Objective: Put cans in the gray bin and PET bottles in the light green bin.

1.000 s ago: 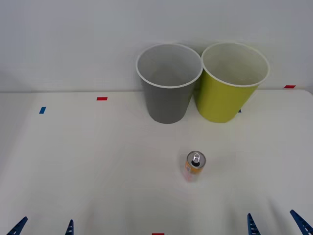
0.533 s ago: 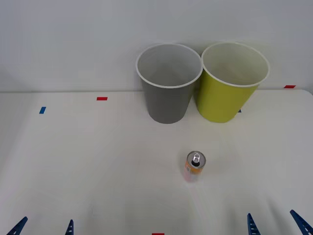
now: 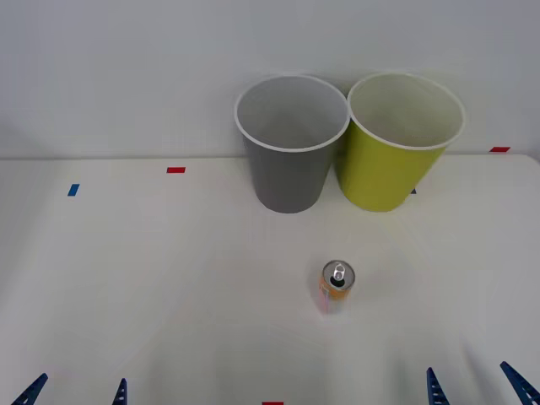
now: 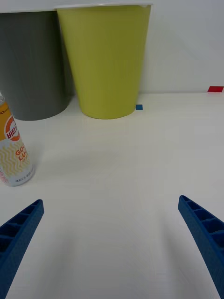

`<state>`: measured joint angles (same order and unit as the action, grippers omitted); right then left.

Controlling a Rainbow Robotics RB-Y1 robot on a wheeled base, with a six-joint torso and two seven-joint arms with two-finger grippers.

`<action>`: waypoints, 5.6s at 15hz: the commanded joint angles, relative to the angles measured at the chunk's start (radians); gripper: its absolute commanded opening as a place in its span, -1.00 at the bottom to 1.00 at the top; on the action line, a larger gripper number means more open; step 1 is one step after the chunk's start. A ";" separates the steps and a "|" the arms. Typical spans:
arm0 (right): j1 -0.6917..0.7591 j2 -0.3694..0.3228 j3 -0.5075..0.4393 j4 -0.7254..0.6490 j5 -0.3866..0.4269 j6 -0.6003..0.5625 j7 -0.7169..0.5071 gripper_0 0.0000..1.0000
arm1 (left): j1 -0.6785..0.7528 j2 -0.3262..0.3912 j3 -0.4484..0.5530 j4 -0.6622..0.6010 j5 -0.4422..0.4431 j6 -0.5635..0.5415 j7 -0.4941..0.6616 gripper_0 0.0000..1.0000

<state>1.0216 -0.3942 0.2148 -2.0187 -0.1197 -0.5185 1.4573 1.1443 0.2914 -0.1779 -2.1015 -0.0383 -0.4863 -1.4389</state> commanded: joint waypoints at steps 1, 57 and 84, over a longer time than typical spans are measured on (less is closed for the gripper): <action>0.000 0.000 0.000 0.000 0.000 0.000 0.000 1.00 | 0.000 0.000 0.000 0.000 0.000 0.000 0.000 1.00; -0.667 -0.043 0.284 0.238 0.031 0.163 0.038 1.00 | 0.000 0.000 0.000 0.000 0.000 0.000 0.000 1.00; -0.624 -0.155 0.258 -0.334 -0.031 0.687 -0.115 -0.90 | 0.000 0.000 0.000 0.000 0.000 0.000 0.000 1.00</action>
<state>0.4125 -0.5361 0.4766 -2.2867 -0.1441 0.1032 1.4010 1.1444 0.2915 -0.1779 -2.1015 -0.0384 -0.4863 -1.4389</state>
